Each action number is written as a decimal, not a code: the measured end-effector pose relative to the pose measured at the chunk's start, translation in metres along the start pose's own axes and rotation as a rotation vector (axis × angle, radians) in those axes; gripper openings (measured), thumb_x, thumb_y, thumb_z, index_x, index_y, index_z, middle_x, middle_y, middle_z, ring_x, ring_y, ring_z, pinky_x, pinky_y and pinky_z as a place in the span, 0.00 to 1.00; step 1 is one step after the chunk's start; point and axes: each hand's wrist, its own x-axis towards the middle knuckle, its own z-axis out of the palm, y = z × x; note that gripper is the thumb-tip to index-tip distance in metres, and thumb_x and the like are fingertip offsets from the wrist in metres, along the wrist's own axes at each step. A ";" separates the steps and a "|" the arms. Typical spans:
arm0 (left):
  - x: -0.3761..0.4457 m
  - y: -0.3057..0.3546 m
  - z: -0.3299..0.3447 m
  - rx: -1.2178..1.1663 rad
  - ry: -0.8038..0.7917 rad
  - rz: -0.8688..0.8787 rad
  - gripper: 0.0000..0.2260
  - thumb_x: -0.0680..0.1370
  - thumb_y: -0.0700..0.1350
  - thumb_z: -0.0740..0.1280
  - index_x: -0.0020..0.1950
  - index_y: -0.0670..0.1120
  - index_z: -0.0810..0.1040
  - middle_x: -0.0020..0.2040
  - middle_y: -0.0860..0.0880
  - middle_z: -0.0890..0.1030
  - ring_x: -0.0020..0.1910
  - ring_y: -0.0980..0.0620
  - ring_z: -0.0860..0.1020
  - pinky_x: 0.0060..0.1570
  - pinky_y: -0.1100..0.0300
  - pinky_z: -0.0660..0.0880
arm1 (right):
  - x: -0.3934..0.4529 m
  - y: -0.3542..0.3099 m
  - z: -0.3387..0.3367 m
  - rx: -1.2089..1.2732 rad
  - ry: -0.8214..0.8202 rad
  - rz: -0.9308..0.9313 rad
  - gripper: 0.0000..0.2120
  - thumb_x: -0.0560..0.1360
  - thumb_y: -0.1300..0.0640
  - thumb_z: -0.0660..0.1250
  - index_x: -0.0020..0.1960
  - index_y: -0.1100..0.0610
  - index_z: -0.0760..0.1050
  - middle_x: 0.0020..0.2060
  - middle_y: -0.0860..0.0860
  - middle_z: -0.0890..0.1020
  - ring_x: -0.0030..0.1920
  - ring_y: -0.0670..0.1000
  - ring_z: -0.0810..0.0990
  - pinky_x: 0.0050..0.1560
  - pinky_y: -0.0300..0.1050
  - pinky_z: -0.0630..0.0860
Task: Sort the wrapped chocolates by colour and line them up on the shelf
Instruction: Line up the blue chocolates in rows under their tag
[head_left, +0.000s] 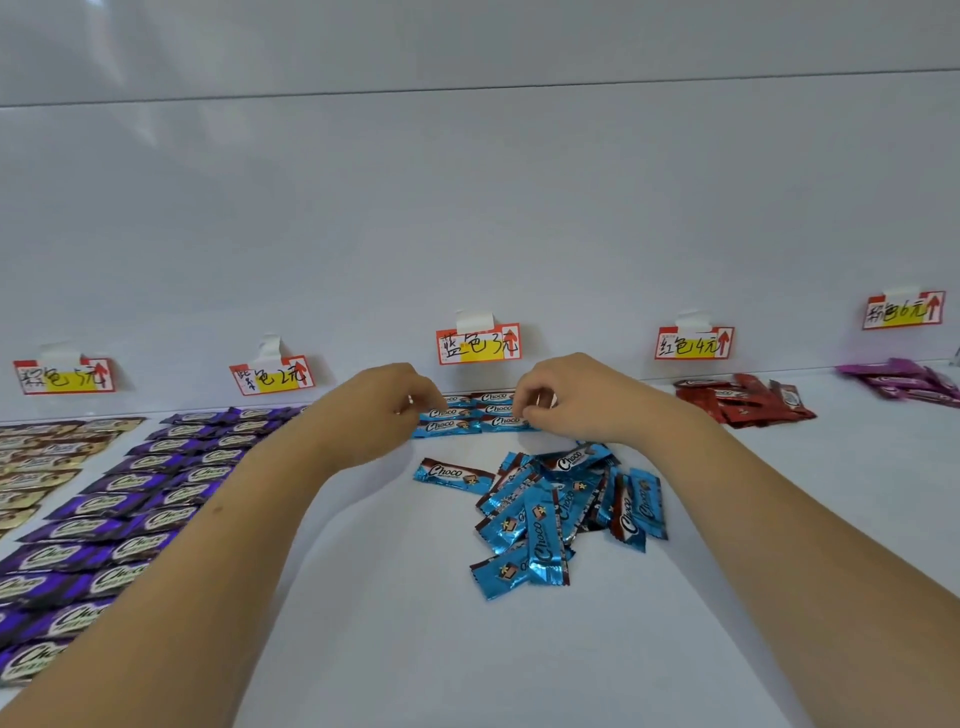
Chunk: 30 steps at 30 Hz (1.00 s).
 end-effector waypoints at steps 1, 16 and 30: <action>-0.001 0.000 -0.004 -0.050 0.010 0.018 0.13 0.81 0.41 0.61 0.60 0.56 0.79 0.56 0.54 0.77 0.55 0.55 0.74 0.52 0.64 0.73 | -0.001 0.000 -0.005 0.006 0.009 0.014 0.07 0.78 0.55 0.65 0.51 0.50 0.81 0.45 0.41 0.79 0.47 0.43 0.77 0.43 0.35 0.71; -0.013 0.022 0.001 -0.185 -0.418 0.065 0.06 0.75 0.51 0.73 0.50 0.55 0.80 0.49 0.55 0.79 0.52 0.53 0.75 0.49 0.65 0.71 | -0.033 0.009 -0.026 -0.167 -0.302 0.391 0.20 0.75 0.40 0.68 0.55 0.56 0.78 0.53 0.51 0.81 0.50 0.49 0.77 0.49 0.43 0.72; -0.004 0.012 -0.002 -0.412 -0.215 -0.018 0.03 0.78 0.43 0.70 0.50 0.51 0.82 0.49 0.50 0.84 0.42 0.53 0.82 0.44 0.62 0.80 | -0.033 0.008 -0.032 0.120 -0.027 0.240 0.07 0.79 0.57 0.66 0.56 0.51 0.78 0.45 0.47 0.83 0.43 0.45 0.82 0.49 0.48 0.80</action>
